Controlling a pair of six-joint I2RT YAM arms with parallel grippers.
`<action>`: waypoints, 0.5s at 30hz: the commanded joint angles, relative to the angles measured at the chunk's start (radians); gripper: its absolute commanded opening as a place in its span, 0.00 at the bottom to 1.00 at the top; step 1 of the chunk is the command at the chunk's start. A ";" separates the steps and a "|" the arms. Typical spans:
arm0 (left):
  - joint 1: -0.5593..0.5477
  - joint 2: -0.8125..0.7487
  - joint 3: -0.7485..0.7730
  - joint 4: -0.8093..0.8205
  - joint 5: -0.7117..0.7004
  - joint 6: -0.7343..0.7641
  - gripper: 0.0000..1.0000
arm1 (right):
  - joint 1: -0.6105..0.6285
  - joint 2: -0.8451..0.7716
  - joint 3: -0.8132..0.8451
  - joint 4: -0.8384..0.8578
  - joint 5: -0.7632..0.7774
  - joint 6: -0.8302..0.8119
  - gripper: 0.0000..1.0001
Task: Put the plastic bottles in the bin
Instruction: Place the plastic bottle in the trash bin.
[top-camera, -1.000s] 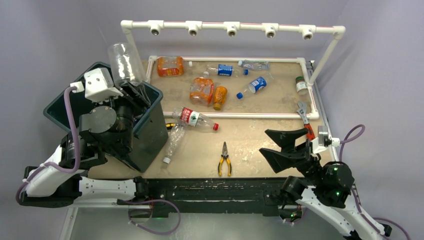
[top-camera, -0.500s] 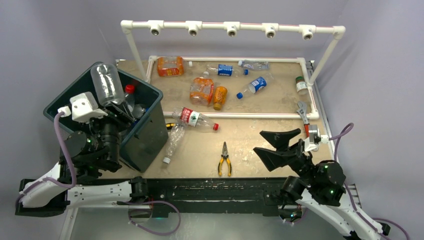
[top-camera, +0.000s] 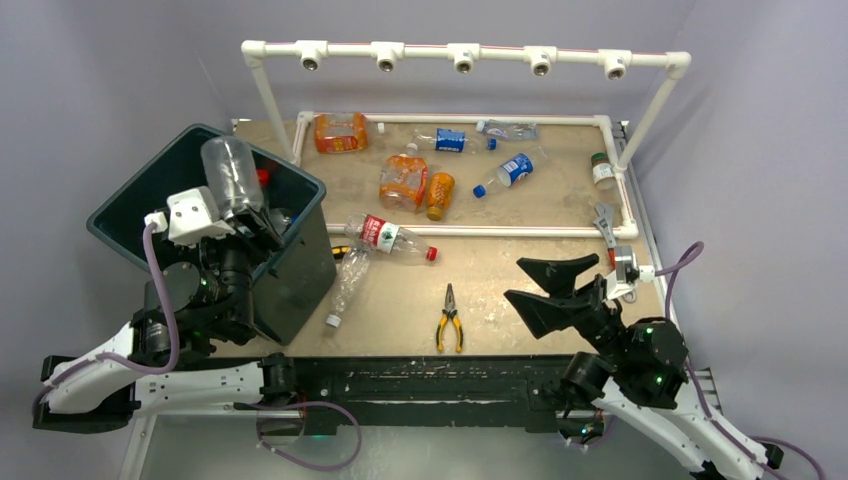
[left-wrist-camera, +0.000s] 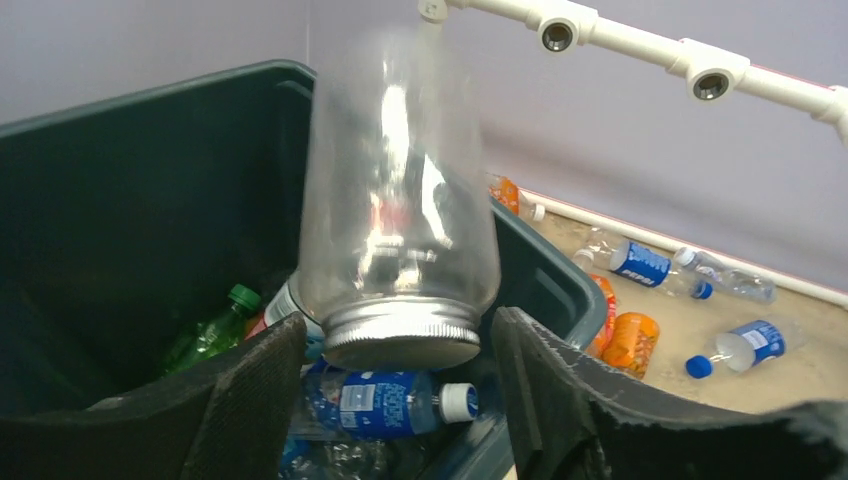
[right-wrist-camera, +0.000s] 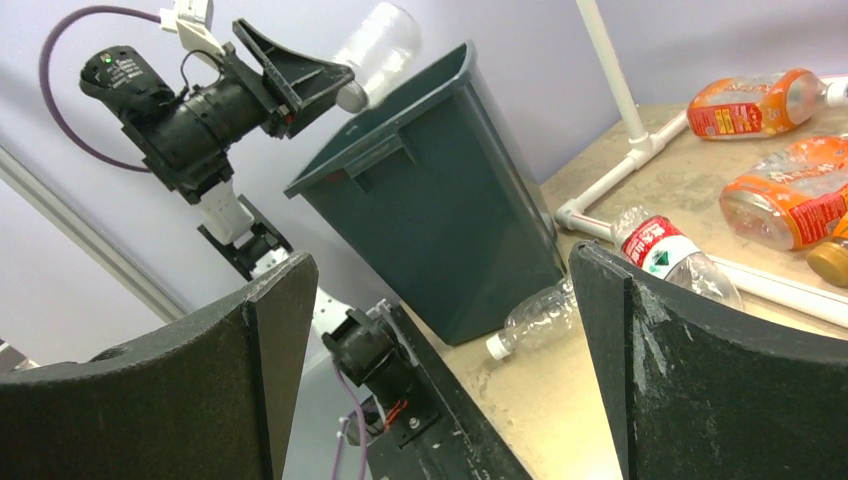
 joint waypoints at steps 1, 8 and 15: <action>-0.006 0.029 0.020 0.037 -0.229 0.034 0.74 | 0.006 0.024 0.008 0.043 0.020 0.004 0.99; -0.006 0.153 0.144 -0.029 -0.180 -0.001 0.97 | 0.006 0.014 0.004 0.031 0.022 0.004 0.99; -0.006 0.330 0.279 0.044 0.047 0.075 0.99 | 0.006 0.003 -0.011 -0.005 0.016 -0.005 0.99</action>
